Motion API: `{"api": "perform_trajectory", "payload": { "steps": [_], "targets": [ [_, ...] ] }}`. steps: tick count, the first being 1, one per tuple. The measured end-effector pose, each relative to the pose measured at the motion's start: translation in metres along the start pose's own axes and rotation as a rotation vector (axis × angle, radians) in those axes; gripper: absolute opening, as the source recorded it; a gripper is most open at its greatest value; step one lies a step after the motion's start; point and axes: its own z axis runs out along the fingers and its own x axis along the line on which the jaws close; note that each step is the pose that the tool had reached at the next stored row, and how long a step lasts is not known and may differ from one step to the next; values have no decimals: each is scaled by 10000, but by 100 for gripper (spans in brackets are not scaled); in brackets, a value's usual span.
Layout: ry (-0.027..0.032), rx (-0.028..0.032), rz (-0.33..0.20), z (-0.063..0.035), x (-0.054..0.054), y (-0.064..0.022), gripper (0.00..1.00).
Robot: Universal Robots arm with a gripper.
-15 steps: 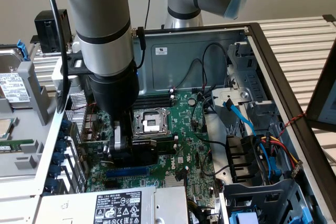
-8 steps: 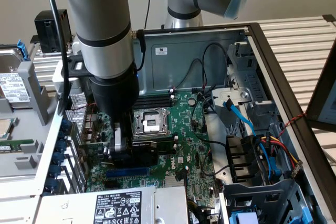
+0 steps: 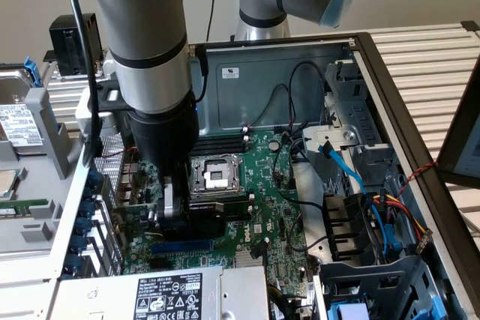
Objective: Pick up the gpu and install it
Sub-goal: 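Insert the gpu into the slot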
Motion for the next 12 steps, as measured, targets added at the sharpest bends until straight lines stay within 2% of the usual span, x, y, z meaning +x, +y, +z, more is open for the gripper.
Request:
{"api": "perform_trajectory", "payload": {
  "steps": [12],
  "targets": [
    [8,2,1,27,-1,1,27]
  ]
}}
